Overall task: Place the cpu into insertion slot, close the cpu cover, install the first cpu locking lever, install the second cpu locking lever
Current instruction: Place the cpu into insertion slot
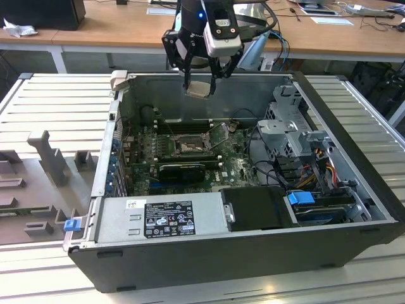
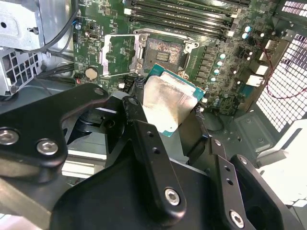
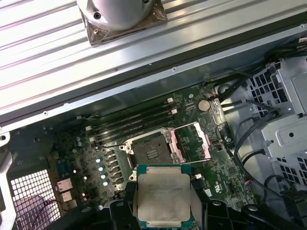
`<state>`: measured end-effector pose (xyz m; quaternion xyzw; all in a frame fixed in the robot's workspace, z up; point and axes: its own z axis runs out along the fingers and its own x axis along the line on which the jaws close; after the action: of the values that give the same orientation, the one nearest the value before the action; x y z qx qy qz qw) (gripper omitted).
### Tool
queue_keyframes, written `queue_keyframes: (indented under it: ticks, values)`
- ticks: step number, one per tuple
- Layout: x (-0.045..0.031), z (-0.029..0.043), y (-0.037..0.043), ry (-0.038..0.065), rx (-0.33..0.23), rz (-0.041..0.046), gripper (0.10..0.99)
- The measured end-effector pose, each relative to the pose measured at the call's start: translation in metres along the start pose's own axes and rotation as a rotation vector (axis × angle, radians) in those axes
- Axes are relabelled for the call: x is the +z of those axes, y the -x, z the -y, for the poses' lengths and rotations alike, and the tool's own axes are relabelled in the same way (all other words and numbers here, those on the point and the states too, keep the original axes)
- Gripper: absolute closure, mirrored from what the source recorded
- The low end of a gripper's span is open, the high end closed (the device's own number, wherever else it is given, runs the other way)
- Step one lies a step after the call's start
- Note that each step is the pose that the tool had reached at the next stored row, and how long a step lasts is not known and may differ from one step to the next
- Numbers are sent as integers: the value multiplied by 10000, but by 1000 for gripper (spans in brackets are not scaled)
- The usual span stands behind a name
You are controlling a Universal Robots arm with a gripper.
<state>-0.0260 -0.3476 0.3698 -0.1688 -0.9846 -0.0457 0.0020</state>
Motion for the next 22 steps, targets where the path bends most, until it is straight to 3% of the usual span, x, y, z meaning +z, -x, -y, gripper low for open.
queue_keyframes:
  ticks: [22]
  values:
    - [0,0,0,13,714,63,553]
